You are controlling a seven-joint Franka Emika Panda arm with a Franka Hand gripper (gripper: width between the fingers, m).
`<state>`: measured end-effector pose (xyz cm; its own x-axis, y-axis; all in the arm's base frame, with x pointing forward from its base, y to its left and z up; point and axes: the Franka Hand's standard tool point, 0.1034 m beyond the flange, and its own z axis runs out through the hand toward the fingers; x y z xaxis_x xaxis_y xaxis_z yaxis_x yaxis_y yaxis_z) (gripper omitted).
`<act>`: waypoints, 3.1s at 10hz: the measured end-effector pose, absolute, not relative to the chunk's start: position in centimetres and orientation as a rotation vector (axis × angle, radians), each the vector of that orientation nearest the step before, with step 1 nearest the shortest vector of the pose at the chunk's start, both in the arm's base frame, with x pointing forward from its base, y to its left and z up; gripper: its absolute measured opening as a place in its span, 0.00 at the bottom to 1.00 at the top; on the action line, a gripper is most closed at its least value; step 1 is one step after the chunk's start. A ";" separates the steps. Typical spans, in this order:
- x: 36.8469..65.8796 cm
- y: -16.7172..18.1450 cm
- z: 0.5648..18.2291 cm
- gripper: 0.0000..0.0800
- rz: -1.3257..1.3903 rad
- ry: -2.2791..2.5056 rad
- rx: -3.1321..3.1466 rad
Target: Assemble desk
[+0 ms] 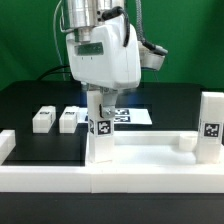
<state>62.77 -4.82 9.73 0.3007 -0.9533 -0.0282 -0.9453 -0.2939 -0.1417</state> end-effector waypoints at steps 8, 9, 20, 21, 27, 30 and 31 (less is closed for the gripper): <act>62.8 -4.8 9.7 0.36 0.040 2.497 -1.540; 62.8 -4.7 9.6 0.50 0.039 2.488 -1.556; 63.5 -3.8 10.2 0.81 0.013 1.366 -2.701; 63.7 -3.8 10.1 0.81 0.008 1.213 -2.790; 63.7 -4.5 9.9 0.80 -0.037 0.620 -2.983; 63.6 -5.0 9.8 0.37 -0.037 0.627 -2.987; 63.6 -5.1 9.8 0.37 -0.036 0.631 -2.986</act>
Offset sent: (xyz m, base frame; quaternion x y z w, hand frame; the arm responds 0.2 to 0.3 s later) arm -0.0176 0.0060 -0.0100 -0.0193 -0.0502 0.4490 0.8919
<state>63.57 -5.14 9.82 0.9145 -0.4045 0.0046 -0.4024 -0.9108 -0.0920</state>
